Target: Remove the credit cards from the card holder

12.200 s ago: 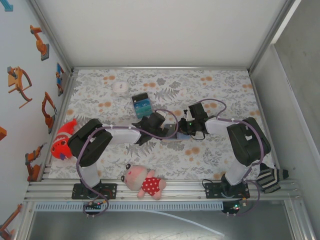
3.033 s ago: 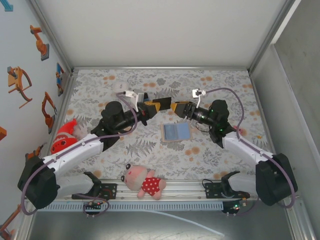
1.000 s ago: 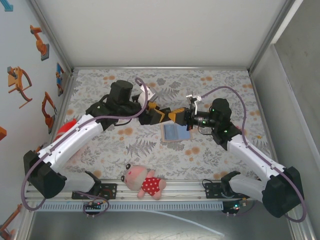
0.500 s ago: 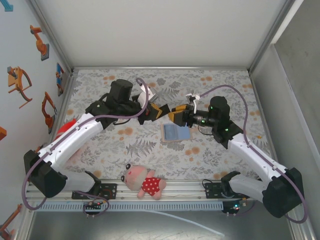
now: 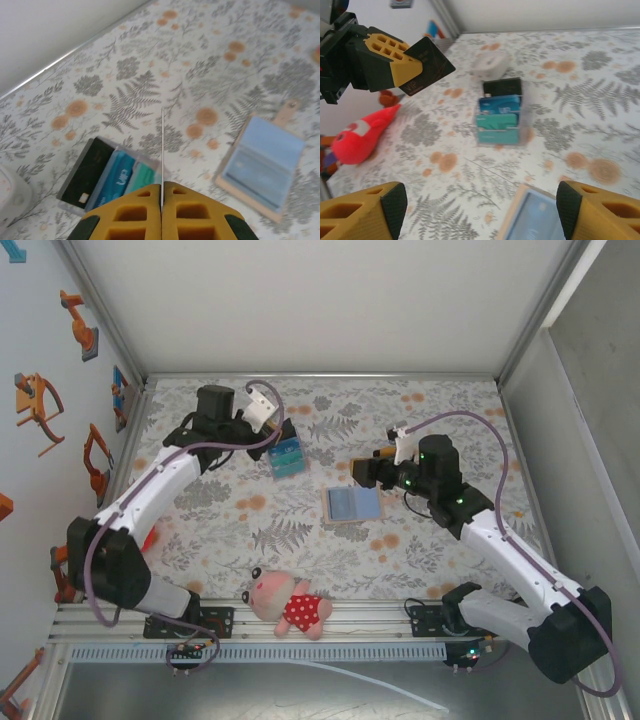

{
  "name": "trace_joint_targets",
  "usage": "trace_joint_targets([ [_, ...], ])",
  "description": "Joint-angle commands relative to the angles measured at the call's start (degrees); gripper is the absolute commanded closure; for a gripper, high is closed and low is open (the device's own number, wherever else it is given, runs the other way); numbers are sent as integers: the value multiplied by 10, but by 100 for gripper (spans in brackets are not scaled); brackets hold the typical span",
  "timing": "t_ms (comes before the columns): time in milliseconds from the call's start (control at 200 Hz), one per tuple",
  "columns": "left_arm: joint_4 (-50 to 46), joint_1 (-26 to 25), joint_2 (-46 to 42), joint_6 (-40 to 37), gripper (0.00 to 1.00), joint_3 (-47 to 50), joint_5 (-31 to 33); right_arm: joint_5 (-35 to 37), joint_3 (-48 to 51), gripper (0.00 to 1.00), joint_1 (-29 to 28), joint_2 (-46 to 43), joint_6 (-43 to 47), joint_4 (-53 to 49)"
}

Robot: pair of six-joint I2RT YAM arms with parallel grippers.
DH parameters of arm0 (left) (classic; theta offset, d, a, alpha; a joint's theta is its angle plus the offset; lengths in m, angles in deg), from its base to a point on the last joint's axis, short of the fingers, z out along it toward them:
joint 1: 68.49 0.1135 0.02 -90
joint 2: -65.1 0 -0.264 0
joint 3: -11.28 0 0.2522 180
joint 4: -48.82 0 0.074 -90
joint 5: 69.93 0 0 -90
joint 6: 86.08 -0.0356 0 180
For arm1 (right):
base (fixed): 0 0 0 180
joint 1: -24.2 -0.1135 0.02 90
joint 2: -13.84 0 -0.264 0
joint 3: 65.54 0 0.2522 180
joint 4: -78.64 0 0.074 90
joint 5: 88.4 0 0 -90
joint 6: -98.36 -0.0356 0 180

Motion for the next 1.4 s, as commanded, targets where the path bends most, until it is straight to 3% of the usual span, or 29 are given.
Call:
trace_joint_targets([
  [0, 4, 18, 45, -96, 98, -38, -8, 77, -20, 21, -2, -9, -6, -25],
  [220, -30, 48, 140, -175, 97, -103, -48, 101, -20, 18, -2, -13, -9, -42],
  [611, -52, 56, 257, -214, 97, -184, -60, 117, -25, 19, -2, -13, -17, -35],
  [1392, -93, 57, 344, -235, 96, -243, -57, 118, -29, 20, -2, -3, -20, -33],
])
